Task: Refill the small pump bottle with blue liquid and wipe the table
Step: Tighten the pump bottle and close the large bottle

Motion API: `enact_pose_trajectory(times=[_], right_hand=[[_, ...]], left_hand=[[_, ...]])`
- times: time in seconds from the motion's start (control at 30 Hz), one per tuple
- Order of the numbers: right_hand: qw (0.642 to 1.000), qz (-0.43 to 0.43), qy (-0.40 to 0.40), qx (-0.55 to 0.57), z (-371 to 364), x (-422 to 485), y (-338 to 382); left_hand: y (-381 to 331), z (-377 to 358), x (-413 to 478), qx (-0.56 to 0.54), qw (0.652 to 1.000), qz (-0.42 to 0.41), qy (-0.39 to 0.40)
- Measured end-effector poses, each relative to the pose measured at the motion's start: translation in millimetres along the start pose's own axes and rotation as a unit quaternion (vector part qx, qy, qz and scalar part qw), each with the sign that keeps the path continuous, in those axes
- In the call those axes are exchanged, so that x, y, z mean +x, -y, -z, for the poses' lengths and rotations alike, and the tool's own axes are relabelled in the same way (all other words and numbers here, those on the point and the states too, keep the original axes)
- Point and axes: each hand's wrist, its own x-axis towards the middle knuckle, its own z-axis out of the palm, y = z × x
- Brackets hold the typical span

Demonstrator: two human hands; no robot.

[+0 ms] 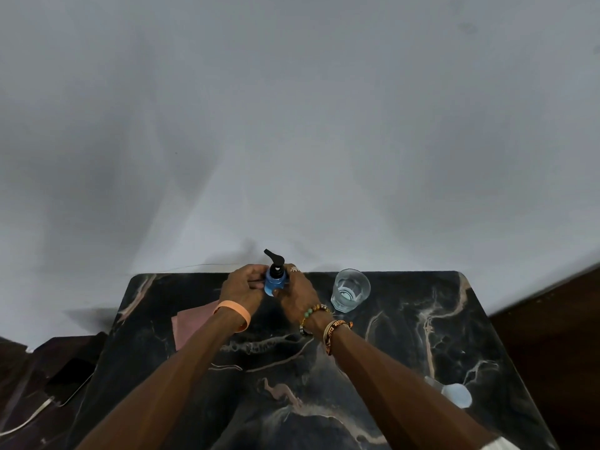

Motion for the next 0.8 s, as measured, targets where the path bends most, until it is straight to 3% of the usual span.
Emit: enact_pose_trajectory(times=[0.37,0.8], right_hand=[[1.000,-0.021,-0.014,-0.008,-10.6,15.4,-13.0],[0.999,-0.030,0.000,-0.013,-21.5,33.3,-21.9]], left_hand=[[7.2,-4.5,13.6,0.022,0.999,-0.002,0.043],[22.5,-11.1,24.9,-0.003,0.999,0.019,0.027]])
